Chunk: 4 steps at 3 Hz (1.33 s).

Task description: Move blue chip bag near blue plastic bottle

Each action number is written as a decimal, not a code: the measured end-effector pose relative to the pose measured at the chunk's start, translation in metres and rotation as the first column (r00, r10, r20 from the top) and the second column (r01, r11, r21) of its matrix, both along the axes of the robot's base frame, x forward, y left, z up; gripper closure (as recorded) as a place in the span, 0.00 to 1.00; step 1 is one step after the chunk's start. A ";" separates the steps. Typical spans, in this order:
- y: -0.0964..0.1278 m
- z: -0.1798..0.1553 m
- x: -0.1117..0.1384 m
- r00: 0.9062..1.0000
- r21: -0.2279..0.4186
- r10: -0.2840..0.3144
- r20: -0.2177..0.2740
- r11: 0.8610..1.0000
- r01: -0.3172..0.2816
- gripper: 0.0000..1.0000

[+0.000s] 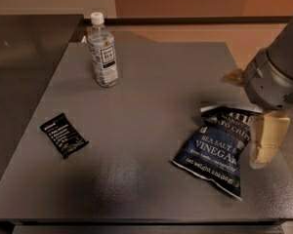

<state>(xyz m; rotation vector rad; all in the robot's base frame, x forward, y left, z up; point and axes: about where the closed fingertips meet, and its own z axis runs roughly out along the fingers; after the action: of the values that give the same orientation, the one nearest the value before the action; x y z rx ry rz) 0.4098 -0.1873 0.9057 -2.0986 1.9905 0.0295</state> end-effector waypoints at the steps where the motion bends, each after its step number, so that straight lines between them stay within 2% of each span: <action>1: 0.005 -0.016 -0.006 0.998 -0.013 0.055 -0.021 0.998 -0.055 0.00; 2: 0.006 -0.026 -0.010 0.996 -0.027 0.086 -0.034 0.996 -0.087 0.00; 3: 0.005 -0.032 -0.011 0.993 -0.041 0.106 -0.043 0.993 -0.107 0.18; 4: 0.005 -0.037 -0.010 0.993 -0.049 0.111 -0.046 0.992 -0.114 0.42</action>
Offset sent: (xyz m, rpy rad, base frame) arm -0.0126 0.0050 -0.0417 -0.0440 0.0602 0.1256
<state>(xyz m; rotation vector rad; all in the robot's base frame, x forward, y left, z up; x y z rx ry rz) 0.3998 -0.1824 0.8691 -2.2592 1.9141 0.0449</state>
